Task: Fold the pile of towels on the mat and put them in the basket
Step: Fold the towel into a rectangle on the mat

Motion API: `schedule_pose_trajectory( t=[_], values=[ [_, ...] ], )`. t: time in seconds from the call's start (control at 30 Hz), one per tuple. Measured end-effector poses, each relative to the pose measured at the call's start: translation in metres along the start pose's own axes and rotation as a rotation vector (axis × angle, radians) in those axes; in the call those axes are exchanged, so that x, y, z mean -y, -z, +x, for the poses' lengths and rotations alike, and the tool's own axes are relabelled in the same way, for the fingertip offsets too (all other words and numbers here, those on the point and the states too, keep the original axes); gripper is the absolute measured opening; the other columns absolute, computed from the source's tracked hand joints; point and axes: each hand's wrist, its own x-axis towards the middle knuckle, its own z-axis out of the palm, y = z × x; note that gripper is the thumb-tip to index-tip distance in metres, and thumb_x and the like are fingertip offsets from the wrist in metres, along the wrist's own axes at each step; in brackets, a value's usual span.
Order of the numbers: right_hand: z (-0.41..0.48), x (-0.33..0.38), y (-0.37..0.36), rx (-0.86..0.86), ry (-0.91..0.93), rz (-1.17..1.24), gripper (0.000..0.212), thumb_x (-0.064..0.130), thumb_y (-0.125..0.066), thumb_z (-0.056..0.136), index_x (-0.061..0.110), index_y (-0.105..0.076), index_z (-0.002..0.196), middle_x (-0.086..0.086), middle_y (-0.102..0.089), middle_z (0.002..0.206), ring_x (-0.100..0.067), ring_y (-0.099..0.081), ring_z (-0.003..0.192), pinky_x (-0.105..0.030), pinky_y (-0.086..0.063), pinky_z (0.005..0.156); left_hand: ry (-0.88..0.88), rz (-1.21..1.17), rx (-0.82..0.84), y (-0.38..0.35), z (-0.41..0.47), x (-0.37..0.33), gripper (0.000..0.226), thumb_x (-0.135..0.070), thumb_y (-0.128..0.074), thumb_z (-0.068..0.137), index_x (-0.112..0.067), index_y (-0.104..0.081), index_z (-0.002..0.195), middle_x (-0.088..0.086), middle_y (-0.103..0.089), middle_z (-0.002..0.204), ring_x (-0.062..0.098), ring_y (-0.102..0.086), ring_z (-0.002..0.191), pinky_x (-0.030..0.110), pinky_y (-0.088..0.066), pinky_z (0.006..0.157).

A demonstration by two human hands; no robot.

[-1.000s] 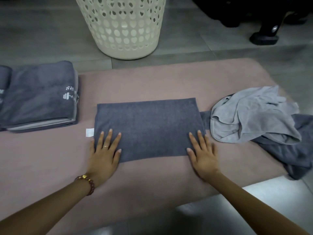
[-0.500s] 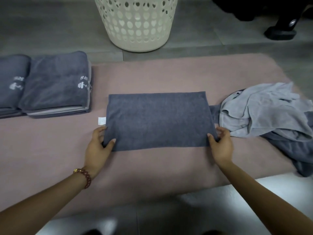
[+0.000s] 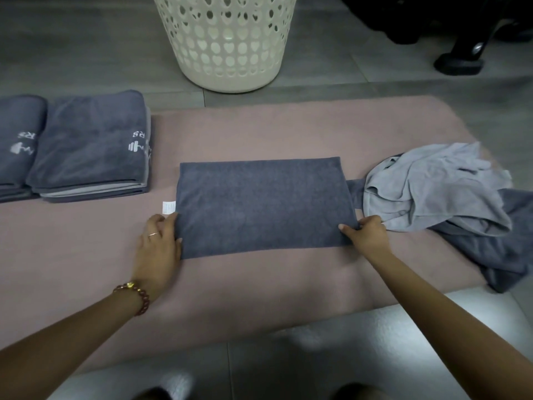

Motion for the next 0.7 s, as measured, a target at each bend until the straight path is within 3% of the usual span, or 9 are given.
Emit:
schedule_pose_trajectory(
  t=[0.07,0.13,0.2,0.27,0.37,0.43,0.5,0.6,0.7],
  values=[
    [0.001,0.000,0.003,0.022,-0.051,0.094,0.042,0.023,-0.078,0.074,0.009,-0.039,0.072,-0.006,-0.044,0.063,-0.018,-0.045,0.053,-0.031,-0.041,0.054,-0.295,0.158,-0.010,-0.002,0.001,0.003,0.051,-0.028,-0.039,0.090,-0.009,-0.044,0.136,0.023,-0.044,0.134,0.039,-0.047,0.109,0.048,-0.035,0.090],
    [0.001,0.000,0.007,0.065,-0.108,0.171,0.036,0.016,-0.077,0.075,0.006,-0.044,0.064,-0.009,-0.049,0.060,-0.019,-0.046,0.051,-0.024,-0.044,0.046,-0.610,0.268,0.118,-0.010,-0.001,0.010,0.054,-0.040,-0.026,0.096,-0.014,-0.038,0.142,0.014,-0.039,0.146,0.026,-0.032,0.133,0.043,-0.021,0.106],
    [-0.001,0.002,0.008,0.115,-0.167,0.258,0.038,0.010,-0.073,0.078,0.007,-0.044,0.055,-0.006,-0.047,0.056,-0.015,-0.043,0.050,-0.013,-0.035,0.034,-0.663,0.309,0.270,-0.016,-0.004,0.019,0.060,-0.049,-0.016,0.098,-0.015,-0.029,0.146,0.010,-0.033,0.150,0.017,-0.009,0.145,0.038,-0.009,0.114],
    [-0.002,0.004,0.007,0.105,-0.200,0.389,0.040,0.004,-0.069,0.080,0.011,-0.038,0.055,-0.004,-0.044,0.058,-0.014,-0.041,0.051,-0.012,-0.033,0.035,-0.587,0.285,0.367,-0.016,-0.006,0.025,0.067,-0.057,-0.009,0.096,-0.016,-0.020,0.149,0.010,-0.021,0.154,0.011,0.006,0.145,0.032,-0.001,0.116],
    [-0.010,0.024,0.006,0.038,-0.146,0.540,0.026,0.003,-0.064,0.080,0.011,-0.044,0.065,-0.007,-0.046,0.069,-0.017,-0.043,0.060,-0.024,-0.036,0.053,-0.399,-0.080,0.461,-0.008,0.004,0.021,0.083,-0.071,-0.006,0.087,-0.016,-0.014,0.148,-0.006,-0.004,0.154,0.007,0.008,0.144,0.014,0.008,0.112],
    [-0.017,0.057,0.010,-0.012,0.035,0.508,0.026,0.003,-0.062,0.079,0.012,-0.043,0.063,-0.005,-0.042,0.062,-0.013,-0.039,0.057,-0.021,-0.031,0.051,-0.235,-0.326,0.389,0.001,0.014,0.017,0.050,-0.042,-0.040,0.097,-0.008,-0.050,0.133,-0.002,-0.036,0.145,0.018,-0.025,0.141,0.013,-0.012,0.110],
    [-0.031,0.103,0.012,-0.050,0.273,0.394,0.029,0.006,-0.062,0.078,0.015,-0.041,0.062,0.003,-0.042,0.055,-0.007,-0.036,0.049,-0.014,-0.028,0.044,-0.112,-0.465,0.259,0.012,0.027,0.015,0.018,-0.015,-0.050,0.095,-0.024,-0.065,0.099,0.000,-0.064,0.116,0.019,-0.057,0.115,0.024,-0.037,0.100],
    [-0.064,0.165,-0.004,-0.036,0.577,0.226,0.013,0.010,-0.063,0.078,0.017,-0.052,0.075,0.006,-0.056,0.061,-0.007,-0.050,0.055,-0.015,-0.035,0.051,0.137,-0.853,0.255,0.021,0.048,0.002,0.026,-0.014,-0.043,0.099,-0.020,-0.065,0.086,-0.009,-0.071,0.085,0.014,-0.064,0.091,0.030,-0.051,0.087],
    [-0.099,0.193,-0.052,0.090,0.845,-0.019,0.017,0.010,-0.061,0.079,0.007,-0.058,0.095,-0.009,-0.067,0.077,-0.028,-0.062,0.073,-0.033,-0.042,0.074,0.521,-1.347,0.342,0.021,0.070,-0.016,0.041,-0.037,-0.025,0.102,-0.014,-0.059,0.096,0.004,-0.070,0.091,0.017,-0.067,0.084,0.027,-0.054,0.070]
  ],
)
